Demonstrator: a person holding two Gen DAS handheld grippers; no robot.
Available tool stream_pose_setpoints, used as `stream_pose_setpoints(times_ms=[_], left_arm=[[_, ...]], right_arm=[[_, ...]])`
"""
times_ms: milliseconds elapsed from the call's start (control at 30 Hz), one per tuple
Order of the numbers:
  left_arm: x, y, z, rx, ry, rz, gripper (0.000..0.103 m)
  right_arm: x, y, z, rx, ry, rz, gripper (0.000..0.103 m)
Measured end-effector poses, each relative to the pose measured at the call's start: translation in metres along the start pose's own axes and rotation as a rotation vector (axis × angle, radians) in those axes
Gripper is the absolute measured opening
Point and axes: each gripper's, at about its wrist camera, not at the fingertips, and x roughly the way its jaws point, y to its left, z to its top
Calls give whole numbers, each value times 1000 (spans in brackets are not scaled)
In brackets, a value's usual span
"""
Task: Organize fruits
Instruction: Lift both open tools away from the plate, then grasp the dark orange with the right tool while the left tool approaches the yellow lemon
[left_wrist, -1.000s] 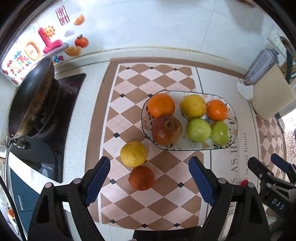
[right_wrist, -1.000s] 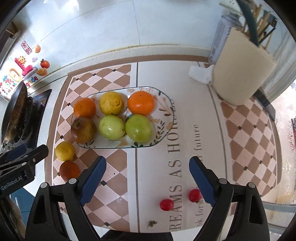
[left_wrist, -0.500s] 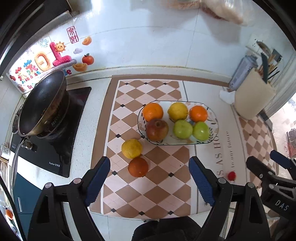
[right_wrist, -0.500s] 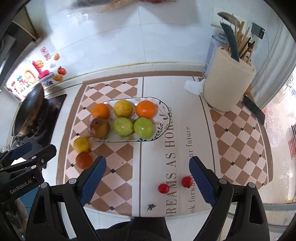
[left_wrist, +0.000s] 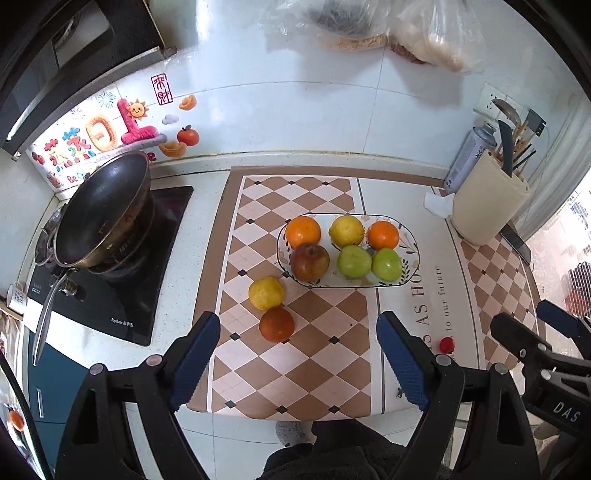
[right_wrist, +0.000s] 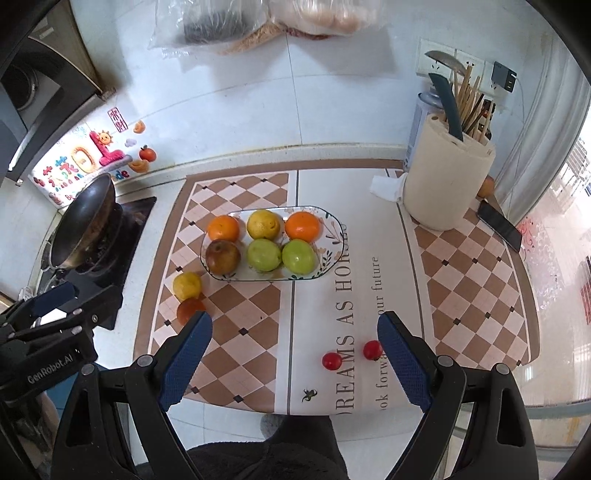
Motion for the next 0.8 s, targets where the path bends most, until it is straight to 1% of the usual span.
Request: stream_pose_setpoints(times_ms=[167, 367, 400, 433, 500, 533, 600, 700, 800], left_arm=[[-4, -2, 0, 2, -5, -7, 87], [9, 1, 5, -8, 22, -12, 87], [13, 2, 6, -10, 31, -9, 93], [18, 4, 7, -11, 38, 2, 102], [30, 14, 8, -26, 53, 40, 102], [36, 19, 8, -36, 55, 58, 102], [50, 34, 7, -54, 71, 130, 102], [76, 63, 2, -94, 124, 220, 102], [103, 92, -9, -134, 191, 297, 102]], right_arm=[[-2, 0, 5, 7, -2, 7, 93], [14, 1, 10, 29, 23, 29, 93], [19, 1, 11, 35, 34, 38, 93], [26, 1, 13, 44, 45, 48, 93], [42, 4, 14, 51, 71, 75, 93], [56, 6, 16, 55, 96, 103, 93], [82, 14, 16, 59, 145, 149, 93], [132, 41, 13, 44, 228, 242, 93], [180, 69, 8, 21, 307, 296, 93]])
